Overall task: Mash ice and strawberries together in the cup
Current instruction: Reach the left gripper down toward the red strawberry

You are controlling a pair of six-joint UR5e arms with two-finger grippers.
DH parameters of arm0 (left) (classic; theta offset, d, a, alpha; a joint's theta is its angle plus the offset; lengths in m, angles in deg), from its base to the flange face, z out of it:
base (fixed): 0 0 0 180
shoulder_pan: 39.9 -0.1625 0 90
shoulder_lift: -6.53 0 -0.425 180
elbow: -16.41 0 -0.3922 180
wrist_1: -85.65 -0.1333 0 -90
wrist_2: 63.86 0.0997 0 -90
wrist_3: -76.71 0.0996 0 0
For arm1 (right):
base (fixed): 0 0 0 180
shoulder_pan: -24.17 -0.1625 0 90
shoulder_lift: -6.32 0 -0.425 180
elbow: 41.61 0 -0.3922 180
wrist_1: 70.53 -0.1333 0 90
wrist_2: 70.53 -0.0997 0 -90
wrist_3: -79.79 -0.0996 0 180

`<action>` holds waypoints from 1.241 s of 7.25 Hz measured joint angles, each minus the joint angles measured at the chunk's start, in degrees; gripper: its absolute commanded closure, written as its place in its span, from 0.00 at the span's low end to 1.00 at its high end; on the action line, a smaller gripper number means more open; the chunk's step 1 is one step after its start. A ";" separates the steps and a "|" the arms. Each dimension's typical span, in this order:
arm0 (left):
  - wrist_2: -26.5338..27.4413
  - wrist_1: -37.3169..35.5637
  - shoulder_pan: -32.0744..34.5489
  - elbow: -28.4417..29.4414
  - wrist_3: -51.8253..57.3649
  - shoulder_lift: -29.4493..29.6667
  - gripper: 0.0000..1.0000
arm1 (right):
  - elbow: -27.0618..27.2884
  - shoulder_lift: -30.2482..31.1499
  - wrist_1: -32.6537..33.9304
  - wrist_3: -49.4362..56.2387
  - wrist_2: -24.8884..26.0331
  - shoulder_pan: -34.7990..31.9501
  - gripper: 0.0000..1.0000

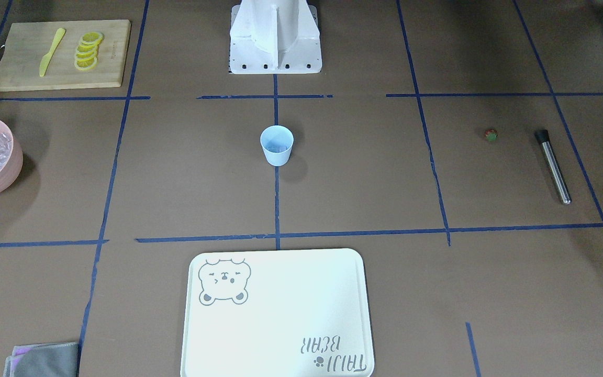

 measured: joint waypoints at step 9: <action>4.21 9.02 -11.14 -5.62 -17.61 5.11 0.00 | 0.36 0.69 -0.02 0.14 0.26 0.00 0.01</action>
